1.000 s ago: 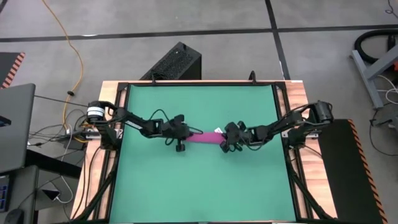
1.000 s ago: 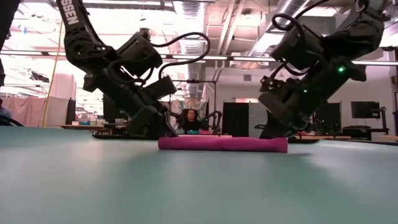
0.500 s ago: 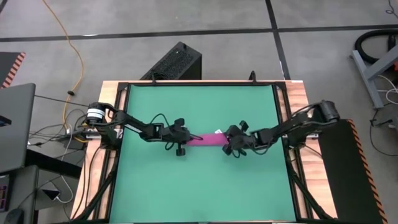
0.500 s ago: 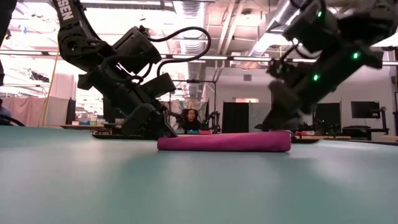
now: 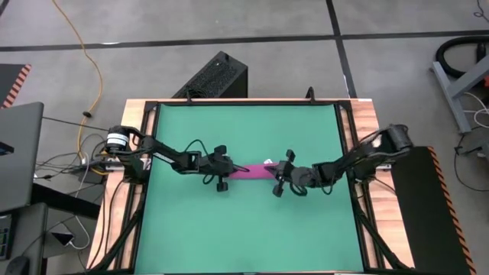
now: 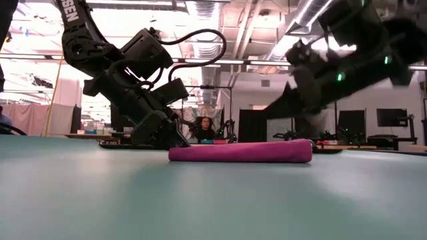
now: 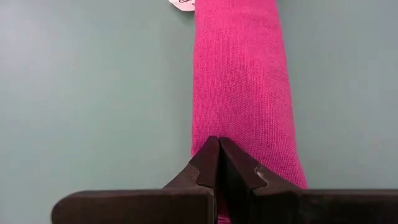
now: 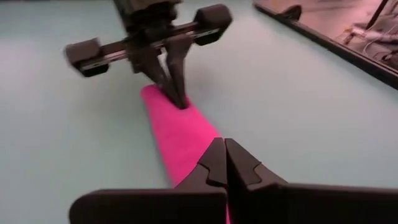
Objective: Roll towel into tight, uniform cylinder
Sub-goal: Roll the pink towel
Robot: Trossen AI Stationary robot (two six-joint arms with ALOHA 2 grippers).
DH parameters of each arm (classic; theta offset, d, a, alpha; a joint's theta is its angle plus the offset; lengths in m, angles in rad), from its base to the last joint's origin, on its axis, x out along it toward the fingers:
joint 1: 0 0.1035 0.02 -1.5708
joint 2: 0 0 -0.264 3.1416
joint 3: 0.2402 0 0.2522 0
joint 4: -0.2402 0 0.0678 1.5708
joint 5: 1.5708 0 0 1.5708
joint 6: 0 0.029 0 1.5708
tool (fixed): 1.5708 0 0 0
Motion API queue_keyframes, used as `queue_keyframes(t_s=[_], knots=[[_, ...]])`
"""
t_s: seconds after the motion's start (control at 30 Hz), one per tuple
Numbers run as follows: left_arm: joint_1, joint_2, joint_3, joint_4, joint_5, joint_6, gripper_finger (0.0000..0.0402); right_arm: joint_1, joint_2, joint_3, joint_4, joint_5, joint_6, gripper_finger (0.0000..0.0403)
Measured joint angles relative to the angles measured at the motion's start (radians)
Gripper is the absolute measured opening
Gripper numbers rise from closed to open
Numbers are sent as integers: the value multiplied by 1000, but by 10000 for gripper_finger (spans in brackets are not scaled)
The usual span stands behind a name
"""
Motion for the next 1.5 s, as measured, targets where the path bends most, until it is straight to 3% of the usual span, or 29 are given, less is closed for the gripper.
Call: queue_keyframes(t_s=[0.17, 0.43, 0.57, 0.77, 0.83, 0.9, 1.0, 1.2, 1.37, 1.5], knots=[[-1, 0, -3, 13, -4, 7, 0, -40, 161, -62, 294, -46, 14, 10], [-3, -16, -4, 12, -39, 13, 0, -51, 360, -43, 376, -71, 157, 10], [-4, -126, -12, -86, -65, 17, 0, -42, 391, -43, 390, -73, 180, 10], [-2, -403, -18, -215, -206, 3, 0, -43, 392, -43, 380, -76, 182, 10], [-2, -460, -42, -85, -165, -30, 0, -46, 392, -43, 376, -79, 182, 10], [-2, -469, -92, 152, -45, -39, 0, -51, 392, -43, 373, -83, 183, 10], [-6, -396, -146, 472, 58, -20, 0, -51, 393, -43, 373, -84, 185, 10], [-3, -84, -98, 807, 112, -16, 0, -51, 394, -34, 367, -84, 185, 10], [-3, 104, -1, 818, 100, -45, 0, -51, 394, -30, 366, -97, 185, 10], [-10, 162, 29, 784, -53, -73, 0, -51, 394, -29, 364, -98, 184, 11]])
